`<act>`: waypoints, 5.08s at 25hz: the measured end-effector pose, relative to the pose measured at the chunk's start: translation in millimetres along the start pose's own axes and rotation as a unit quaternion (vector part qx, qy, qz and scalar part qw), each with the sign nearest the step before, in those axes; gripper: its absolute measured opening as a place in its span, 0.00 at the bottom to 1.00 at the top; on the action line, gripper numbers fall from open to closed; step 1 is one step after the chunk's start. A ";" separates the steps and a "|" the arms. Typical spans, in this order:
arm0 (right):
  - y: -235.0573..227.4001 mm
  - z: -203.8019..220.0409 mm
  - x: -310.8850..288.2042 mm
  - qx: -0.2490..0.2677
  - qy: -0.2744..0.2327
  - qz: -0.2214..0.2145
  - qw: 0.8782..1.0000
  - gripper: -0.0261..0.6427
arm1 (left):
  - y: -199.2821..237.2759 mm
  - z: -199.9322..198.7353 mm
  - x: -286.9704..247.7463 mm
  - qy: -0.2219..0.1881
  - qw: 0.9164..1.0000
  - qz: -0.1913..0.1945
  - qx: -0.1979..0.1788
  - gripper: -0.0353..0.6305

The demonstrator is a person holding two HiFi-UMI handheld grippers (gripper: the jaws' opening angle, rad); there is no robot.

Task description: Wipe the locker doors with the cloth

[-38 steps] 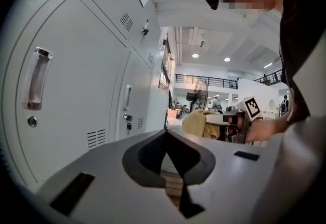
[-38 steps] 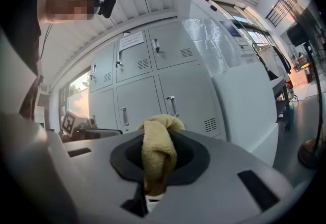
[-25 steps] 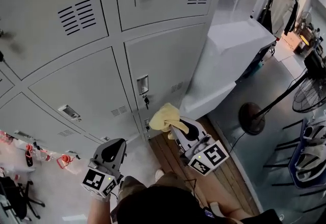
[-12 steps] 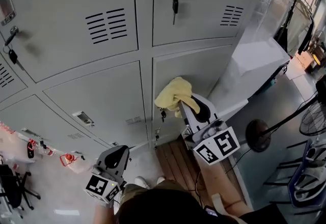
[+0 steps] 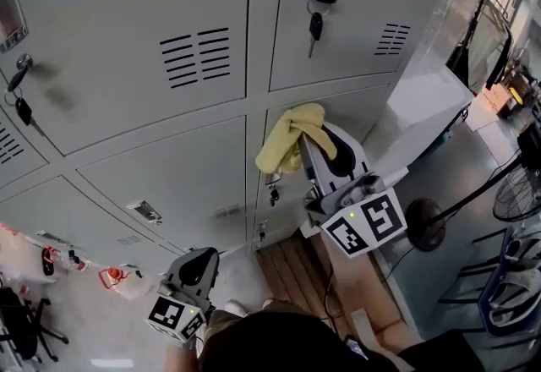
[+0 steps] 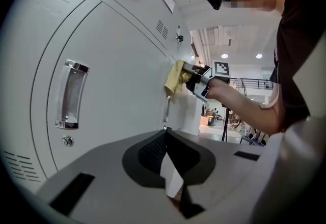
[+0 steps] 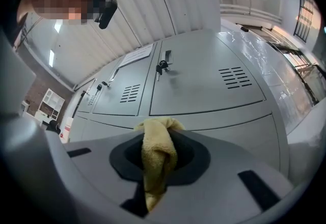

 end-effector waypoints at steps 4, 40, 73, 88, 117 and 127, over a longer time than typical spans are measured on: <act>5.9 -5.4 -11.7 0.013 -0.007 0.001 1.000 0.13 | 2.5 2.0 -3.3 -0.003 1.000 0.004 0.004 0.06; -99.2 0.5 3.5 -0.034 -0.050 0.039 0.997 0.13 | -3.9 15.0 -71.4 0.001 0.999 0.047 0.014 0.06; -164.8 53.3 37.9 -0.160 -0.029 0.144 0.976 0.12 | -7.4 22.2 -83.1 0.032 0.997 0.049 0.047 0.06; -86.2 68.3 25.1 -0.194 -0.025 0.100 0.976 0.12 | 3.3 33.7 -43.3 0.027 0.997 0.042 0.057 0.06; 11.8 95.8 10.7 -0.156 0.016 -0.024 0.987 0.12 | 8.2 42.8 -28.6 0.036 0.996 0.041 0.066 0.06; -9.8 108.8 20.7 -0.153 0.041 -0.017 0.987 0.12 | 3.6 39.9 -41.1 0.041 0.996 0.050 0.064 0.06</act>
Point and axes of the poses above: the fingertips, and each gripper's own axes: x backward along the fingers, y to its left, z out of its underside, the point moved 8 cm from there along x, backward along the fingers, and after that the axes turned 9 degrees about z, right-handed, at the moved point
